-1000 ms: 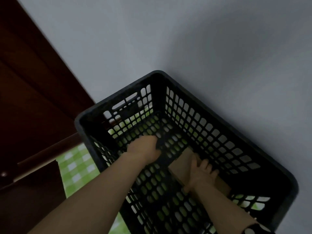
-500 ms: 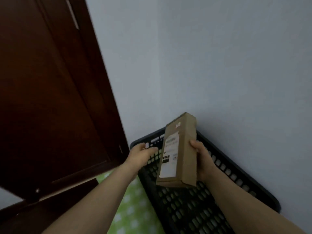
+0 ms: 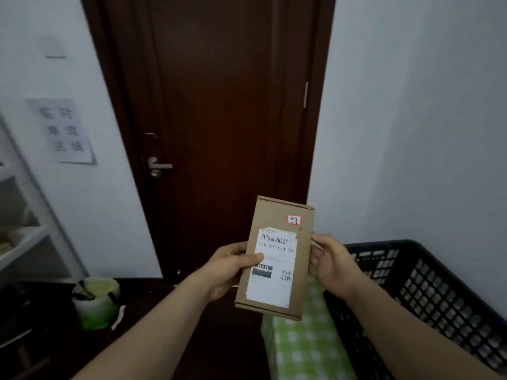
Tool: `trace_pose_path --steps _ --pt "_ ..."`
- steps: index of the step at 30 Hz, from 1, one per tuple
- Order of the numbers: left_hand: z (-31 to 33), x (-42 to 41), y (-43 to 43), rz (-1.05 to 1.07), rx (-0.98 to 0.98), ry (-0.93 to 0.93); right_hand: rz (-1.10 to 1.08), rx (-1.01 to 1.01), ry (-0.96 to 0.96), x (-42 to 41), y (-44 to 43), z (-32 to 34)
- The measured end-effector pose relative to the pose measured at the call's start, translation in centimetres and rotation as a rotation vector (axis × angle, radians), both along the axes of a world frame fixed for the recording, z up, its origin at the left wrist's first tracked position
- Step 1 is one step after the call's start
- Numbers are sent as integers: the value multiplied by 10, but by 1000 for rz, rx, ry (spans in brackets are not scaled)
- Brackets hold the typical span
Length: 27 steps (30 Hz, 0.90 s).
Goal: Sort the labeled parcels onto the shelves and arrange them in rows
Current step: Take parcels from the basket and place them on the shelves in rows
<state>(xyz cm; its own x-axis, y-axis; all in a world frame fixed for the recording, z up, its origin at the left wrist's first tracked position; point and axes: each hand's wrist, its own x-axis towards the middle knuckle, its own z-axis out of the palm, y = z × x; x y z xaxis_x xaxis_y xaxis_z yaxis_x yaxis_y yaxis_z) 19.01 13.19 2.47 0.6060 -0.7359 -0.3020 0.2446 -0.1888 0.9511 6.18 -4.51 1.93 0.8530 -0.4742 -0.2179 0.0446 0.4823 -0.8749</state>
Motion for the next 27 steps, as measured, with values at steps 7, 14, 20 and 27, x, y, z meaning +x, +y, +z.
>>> trace_pose_path --steps 7,14,20,27 --pt "22 12 111 218 -123 -17 168 -205 -72 66 71 46" --pt "35 1 171 433 -140 -67 329 -323 -163 86 133 69" --pt "37 -19 201 579 -137 -84 443 -383 -175 87 167 76" --pt "36 -35 227 649 -117 -81 495 -364 -169 92 199 75"
